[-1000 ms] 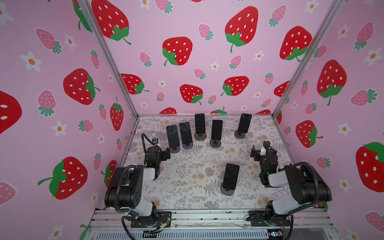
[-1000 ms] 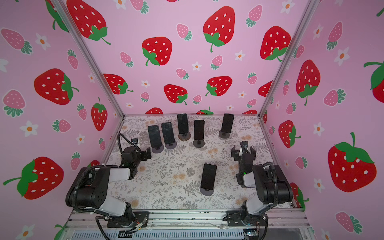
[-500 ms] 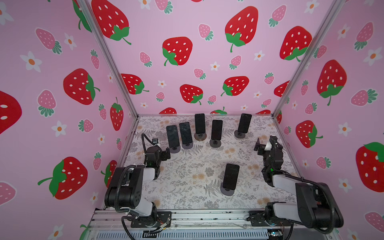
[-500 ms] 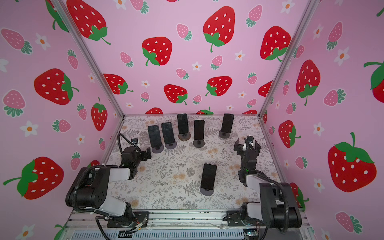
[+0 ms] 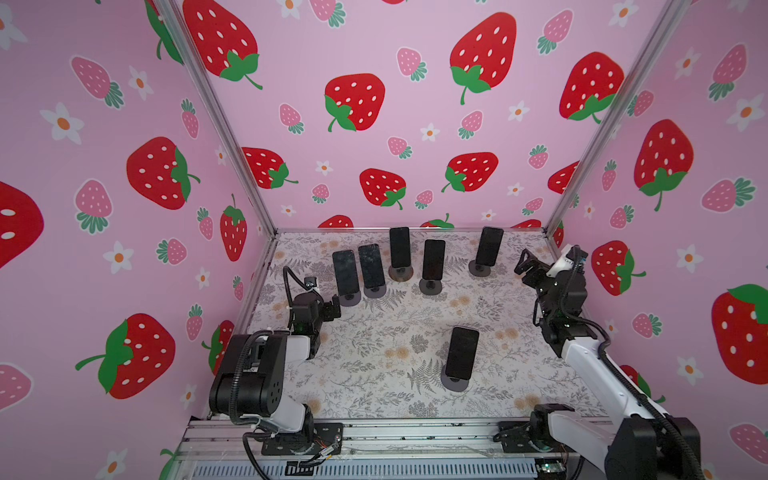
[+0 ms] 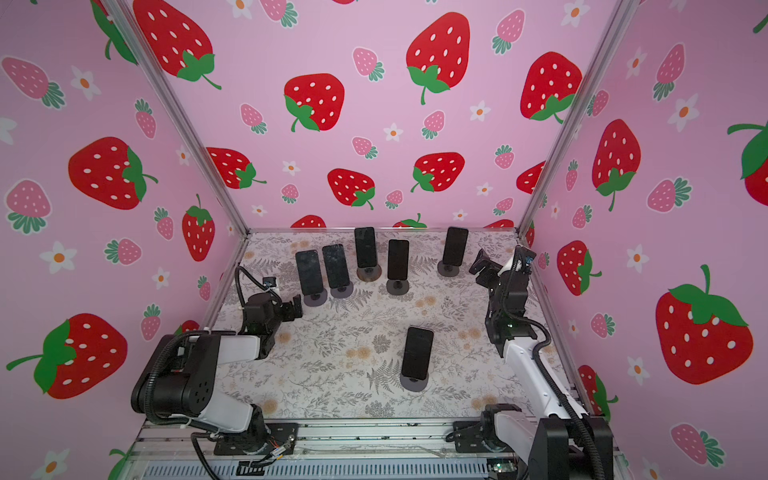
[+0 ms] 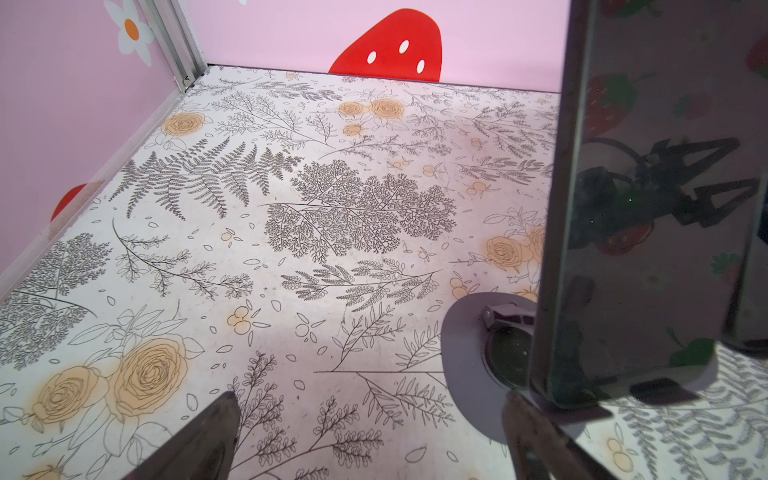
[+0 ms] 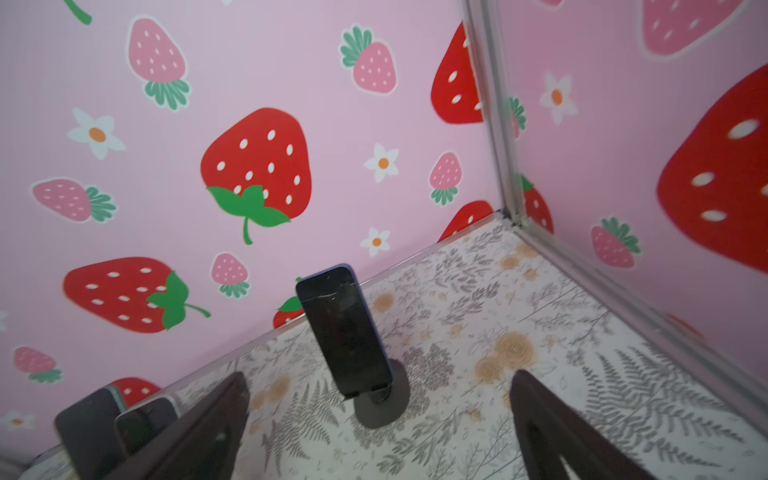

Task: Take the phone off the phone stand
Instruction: 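Swing the right gripper over the pink-cased phone on the nearest stand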

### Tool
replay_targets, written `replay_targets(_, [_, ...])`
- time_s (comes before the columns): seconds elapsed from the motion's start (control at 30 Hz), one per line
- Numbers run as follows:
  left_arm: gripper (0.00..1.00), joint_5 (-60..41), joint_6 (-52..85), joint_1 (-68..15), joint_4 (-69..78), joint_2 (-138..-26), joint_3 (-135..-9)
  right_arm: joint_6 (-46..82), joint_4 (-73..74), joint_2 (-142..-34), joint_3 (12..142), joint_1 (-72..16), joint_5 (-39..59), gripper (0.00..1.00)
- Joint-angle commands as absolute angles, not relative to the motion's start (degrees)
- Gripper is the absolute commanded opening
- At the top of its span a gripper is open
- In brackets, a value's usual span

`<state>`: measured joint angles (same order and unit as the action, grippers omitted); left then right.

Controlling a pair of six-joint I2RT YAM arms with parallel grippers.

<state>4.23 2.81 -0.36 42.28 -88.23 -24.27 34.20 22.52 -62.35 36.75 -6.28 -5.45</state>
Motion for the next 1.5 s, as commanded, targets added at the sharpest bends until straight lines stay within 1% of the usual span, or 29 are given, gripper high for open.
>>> replay_targets(0.0, [0.99, 5.74, 1.95, -0.32, 44.53, -88.64, -25.68, 41.74, 9.98, -67.40, 40.70, -5.48, 7.39, 0.98])
replay_targets(0.07, [0.99, 5.98, 1.93, -0.37, 44.61, -88.52, -25.58, 40.90, 2.06, -70.58, 45.59, -6.41, 9.46, 0.99])
replay_targets(0.13, [0.99, 6.13, 1.94, -0.50, 44.72, -88.52, -25.60, 39.82, -4.29, -71.82, 48.80, -8.15, 7.92, 1.00])
replay_targets(0.2, [0.99, 6.24, 1.99, -0.60, 44.68, -88.59, -25.58, 38.33, -10.24, -72.11, 51.58, -10.29, 5.54, 1.00])
replay_targets(0.37, [0.99, 6.43, 1.85, -0.64, 44.74, -88.51, -25.49, 38.32, -24.40, -70.99, 57.17, -17.01, -3.99, 1.00])
replay_targets(0.47, [0.99, 6.44, 1.85, -0.68, 44.74, -88.57, -25.49, 37.08, -29.43, -71.51, 60.38, -20.32, -0.57, 1.00])
replay_targets(0.53, [0.99, 6.50, 1.85, -0.70, 44.75, -88.59, -25.53, 36.56, -34.91, -73.77, 64.17, -23.66, 2.00, 1.00])
replay_targets(0.6, [0.99, 6.50, 1.85, -0.66, 44.80, -88.57, -25.49, 37.87, -39.70, -75.13, 66.21, -27.03, 0.01, 1.00])
replay_targets(0.77, [0.99, 6.44, 1.85, -0.67, 44.70, -88.61, -25.58, 42.07, -46.57, -75.80, 69.03, -33.11, -2.81, 1.00])
replay_targets(0.83, [0.99, 6.43, 1.85, -0.69, 44.67, -88.60, -25.58, 44.73, -51.33, -77.11, 72.07, -36.45, -6.73, 1.00])
replay_targets(0.97, [0.99, 6.46, 1.80, -0.68, 44.70, -88.62, -25.58, 51.20, -55.45, -78.07, 73.82, -41.13, -11.05, 1.00])
replay_targets(1.17, [0.99, 6.42, 1.84, -0.64, 44.59, -88.64, -25.66, 61.87, -63.02, -80.92, 76.18, -45.00, -13.94, 1.00])
replay_targets(1.3, [0.99, 6.42, 1.85, -0.65, 44.61, -88.67, -25.66, 68.00, -62.59, -79.93, 74.36, -47.25, -13.07, 1.00])
replay_targets(1.47, [0.99, 6.42, 1.85, -0.67, 44.50, -88.65, -25.66, 69.54, -66.21, -82.14, 76.52, -48.48, -14.90, 1.00])
